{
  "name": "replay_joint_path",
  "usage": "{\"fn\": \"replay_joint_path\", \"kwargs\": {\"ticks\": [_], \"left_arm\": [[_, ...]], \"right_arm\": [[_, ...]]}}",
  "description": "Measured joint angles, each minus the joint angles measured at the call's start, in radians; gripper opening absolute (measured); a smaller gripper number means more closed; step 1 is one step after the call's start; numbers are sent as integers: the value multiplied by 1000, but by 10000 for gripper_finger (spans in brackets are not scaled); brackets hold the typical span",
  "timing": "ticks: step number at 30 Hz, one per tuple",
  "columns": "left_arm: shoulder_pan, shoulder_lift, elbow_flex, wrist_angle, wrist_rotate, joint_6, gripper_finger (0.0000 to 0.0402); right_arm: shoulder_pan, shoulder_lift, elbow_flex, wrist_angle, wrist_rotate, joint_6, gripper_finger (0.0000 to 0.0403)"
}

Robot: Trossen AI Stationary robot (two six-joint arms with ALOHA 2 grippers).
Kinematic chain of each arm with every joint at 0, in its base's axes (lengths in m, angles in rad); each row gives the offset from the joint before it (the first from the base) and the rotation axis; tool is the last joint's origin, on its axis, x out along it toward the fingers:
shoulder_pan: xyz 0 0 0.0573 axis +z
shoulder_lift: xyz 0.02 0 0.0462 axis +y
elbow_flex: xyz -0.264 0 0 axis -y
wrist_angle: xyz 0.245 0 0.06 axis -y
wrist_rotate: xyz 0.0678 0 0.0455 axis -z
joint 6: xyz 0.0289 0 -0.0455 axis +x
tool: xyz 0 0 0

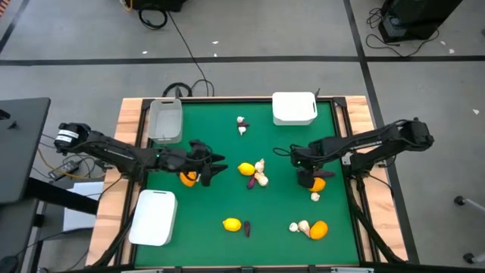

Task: Sort produce into baskets
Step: Put the eggplant into the top white bin

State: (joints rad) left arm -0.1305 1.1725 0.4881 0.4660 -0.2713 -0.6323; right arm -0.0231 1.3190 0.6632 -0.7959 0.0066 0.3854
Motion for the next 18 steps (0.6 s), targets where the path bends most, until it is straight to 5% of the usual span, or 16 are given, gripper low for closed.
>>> {"fn": "replay_joint_path", "kwargs": {"ticks": [11, 18], "left_arm": [[26, 0, 0, -12, 49, -4, 248], [43, -1, 0, -56, 16, -57, 248]], "right_arm": [[-1, 69, 0, 64, -5, 0, 203], [-5, 2, 0, 123, -8, 89, 191]]}}
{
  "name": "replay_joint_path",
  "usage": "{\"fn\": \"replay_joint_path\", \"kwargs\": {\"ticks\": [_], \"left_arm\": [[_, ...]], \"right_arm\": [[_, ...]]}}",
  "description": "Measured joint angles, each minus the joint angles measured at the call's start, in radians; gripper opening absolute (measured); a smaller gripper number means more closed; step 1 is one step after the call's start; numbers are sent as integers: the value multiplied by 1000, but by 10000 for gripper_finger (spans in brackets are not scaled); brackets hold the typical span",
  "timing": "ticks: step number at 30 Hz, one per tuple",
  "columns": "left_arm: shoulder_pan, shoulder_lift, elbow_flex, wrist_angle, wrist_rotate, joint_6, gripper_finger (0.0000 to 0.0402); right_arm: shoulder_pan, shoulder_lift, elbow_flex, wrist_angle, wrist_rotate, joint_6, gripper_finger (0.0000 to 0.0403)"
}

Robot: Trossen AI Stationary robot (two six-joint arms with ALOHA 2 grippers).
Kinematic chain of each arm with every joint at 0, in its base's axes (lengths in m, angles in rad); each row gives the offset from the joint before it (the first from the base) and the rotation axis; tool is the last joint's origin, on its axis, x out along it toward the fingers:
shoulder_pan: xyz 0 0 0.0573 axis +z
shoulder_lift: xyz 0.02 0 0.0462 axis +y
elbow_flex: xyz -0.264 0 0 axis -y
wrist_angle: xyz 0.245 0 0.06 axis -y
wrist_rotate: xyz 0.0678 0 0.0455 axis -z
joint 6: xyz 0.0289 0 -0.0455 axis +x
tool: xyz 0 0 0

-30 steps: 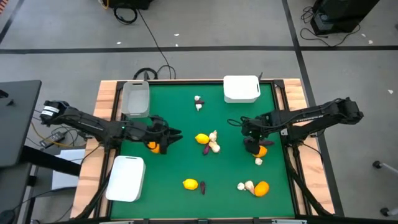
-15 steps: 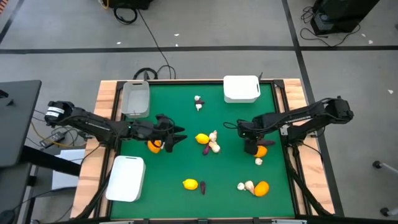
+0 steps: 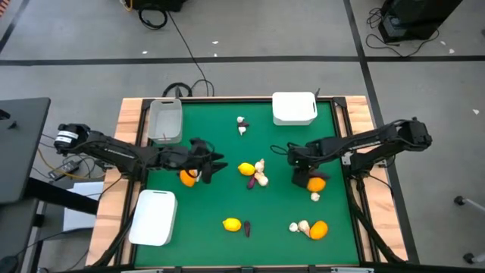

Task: Sort produce into baskets
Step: Put the eggplant into the top white bin

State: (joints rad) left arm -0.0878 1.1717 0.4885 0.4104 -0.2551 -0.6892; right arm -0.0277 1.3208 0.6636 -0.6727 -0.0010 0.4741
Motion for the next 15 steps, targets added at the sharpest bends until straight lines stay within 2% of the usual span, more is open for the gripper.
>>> {"fn": "replay_joint_path", "kwargs": {"ticks": [3, 7, 11, 15], "left_arm": [[23, 0, 0, -34, -4, -23, 248], [45, 0, 0, -33, -4, -26, 248], [72, 0, 0, -34, -4, -26, 248], [93, 0, 0, -36, -4, -25, 248]], "right_arm": [[-13, -40, 16, 57, 5, 64, 194], [-45, -87, 73, 178, 63, 78, 194], [-109, -106, 140, 240, 134, 14, 194], [-200, -100, 203, 282, 149, -99, 195]]}}
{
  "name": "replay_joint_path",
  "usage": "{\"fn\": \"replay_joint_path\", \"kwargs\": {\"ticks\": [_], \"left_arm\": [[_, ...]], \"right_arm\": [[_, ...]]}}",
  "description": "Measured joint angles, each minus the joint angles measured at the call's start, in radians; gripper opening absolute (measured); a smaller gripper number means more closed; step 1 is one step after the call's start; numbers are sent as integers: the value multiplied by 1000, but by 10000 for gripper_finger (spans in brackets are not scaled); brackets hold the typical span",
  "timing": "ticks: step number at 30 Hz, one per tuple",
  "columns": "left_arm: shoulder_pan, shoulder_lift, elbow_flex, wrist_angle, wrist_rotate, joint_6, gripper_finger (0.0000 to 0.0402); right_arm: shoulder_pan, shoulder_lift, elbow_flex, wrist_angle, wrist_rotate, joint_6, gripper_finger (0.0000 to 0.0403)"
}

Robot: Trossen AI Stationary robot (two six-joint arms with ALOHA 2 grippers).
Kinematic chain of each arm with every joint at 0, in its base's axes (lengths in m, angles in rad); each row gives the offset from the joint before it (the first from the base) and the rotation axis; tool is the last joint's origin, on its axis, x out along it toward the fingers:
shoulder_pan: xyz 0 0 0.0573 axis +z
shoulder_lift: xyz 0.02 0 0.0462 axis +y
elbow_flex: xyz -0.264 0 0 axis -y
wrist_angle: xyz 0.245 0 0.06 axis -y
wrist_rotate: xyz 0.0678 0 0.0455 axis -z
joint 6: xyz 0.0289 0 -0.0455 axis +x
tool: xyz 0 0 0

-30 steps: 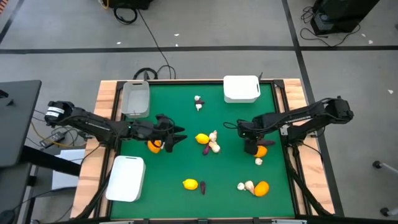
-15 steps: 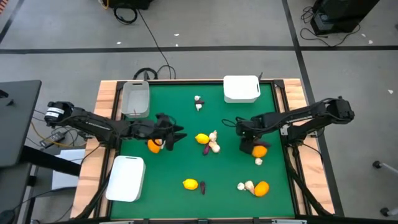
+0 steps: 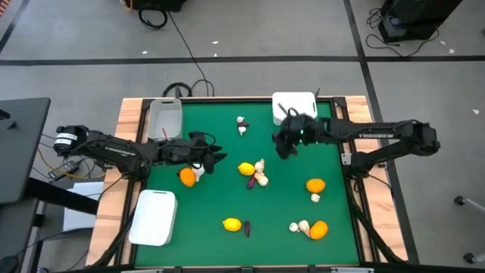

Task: Sort produce into baskets
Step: Put the eggplant into the top white bin

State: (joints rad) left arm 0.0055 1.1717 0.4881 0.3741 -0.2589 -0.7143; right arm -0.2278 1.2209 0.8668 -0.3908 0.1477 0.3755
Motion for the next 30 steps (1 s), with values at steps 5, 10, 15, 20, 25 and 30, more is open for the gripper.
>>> {"fn": "replay_joint_path", "kwargs": {"ticks": [5, 10, 15, 20, 25, 30], "left_arm": [[9, 0, 0, 1, 0, 0, 248], [9, 0, 0, -1, 37, -3, 248], [9, 0, 0, -36, 37, -6, 248], [9, 0, 0, -82, 37, -9, 248], [9, 0, 0, -94, 33, -9, 248], [9, -1, 0, -137, -14, -4, 248]], "right_arm": [[-127, 5, 33, 191, -45, -39, 195], [-208, 3, 33, 336, -114, -51, 195], [-267, 3, 32, 396, -137, -118, 195], [-348, 4, 32, 405, -165, -145, 195], [-423, 4, 32, 415, -180, -231, 195], [-461, 4, 32, 460, -247, -248, 195]]}}
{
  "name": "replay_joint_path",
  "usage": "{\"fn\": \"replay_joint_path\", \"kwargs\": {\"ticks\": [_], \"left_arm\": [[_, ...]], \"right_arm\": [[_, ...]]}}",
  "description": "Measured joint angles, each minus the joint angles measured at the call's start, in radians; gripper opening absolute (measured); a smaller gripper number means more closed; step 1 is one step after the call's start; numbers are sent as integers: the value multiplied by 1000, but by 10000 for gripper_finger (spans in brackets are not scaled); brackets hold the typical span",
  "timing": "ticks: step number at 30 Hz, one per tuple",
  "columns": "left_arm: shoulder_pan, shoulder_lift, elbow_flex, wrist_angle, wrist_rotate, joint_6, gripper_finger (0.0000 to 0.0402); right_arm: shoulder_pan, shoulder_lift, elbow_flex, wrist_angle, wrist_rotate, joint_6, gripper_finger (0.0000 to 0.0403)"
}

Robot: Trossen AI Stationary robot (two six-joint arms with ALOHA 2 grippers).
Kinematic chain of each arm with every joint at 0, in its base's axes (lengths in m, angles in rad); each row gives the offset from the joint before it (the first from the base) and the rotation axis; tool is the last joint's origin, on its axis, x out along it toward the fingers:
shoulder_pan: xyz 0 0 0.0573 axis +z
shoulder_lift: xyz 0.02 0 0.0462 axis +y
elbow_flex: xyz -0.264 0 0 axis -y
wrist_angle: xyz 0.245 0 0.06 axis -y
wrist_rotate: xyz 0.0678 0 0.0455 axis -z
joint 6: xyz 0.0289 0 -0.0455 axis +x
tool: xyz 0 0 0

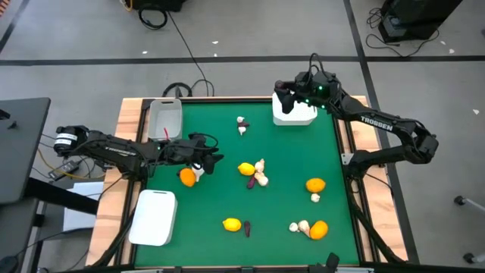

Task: Sort produce into baskets
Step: Put the eggplant into the top white bin

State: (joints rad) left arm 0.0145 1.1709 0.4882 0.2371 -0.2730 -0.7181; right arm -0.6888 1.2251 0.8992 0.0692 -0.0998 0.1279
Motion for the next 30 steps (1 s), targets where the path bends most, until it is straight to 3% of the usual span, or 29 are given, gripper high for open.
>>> {"fn": "replay_joint_path", "kwargs": {"ticks": [9, 16, 24, 30], "left_arm": [[0, 0, 0, -75, -20, 6, 248], [-4, 0, 0, -87, -13, -80, 248], [-34, 0, 0, -102, 10, -118, 248], [-44, 0, 0, -102, 10, -122, 248]], "right_arm": [[-25, 23, 0, 122, 4, -40, 195], [-44, 166, 77, 82, -77, 13, 195], [-55, 299, 309, -262, -18, -193, 195], [-80, 346, 364, -477, -15, -241, 195]]}}
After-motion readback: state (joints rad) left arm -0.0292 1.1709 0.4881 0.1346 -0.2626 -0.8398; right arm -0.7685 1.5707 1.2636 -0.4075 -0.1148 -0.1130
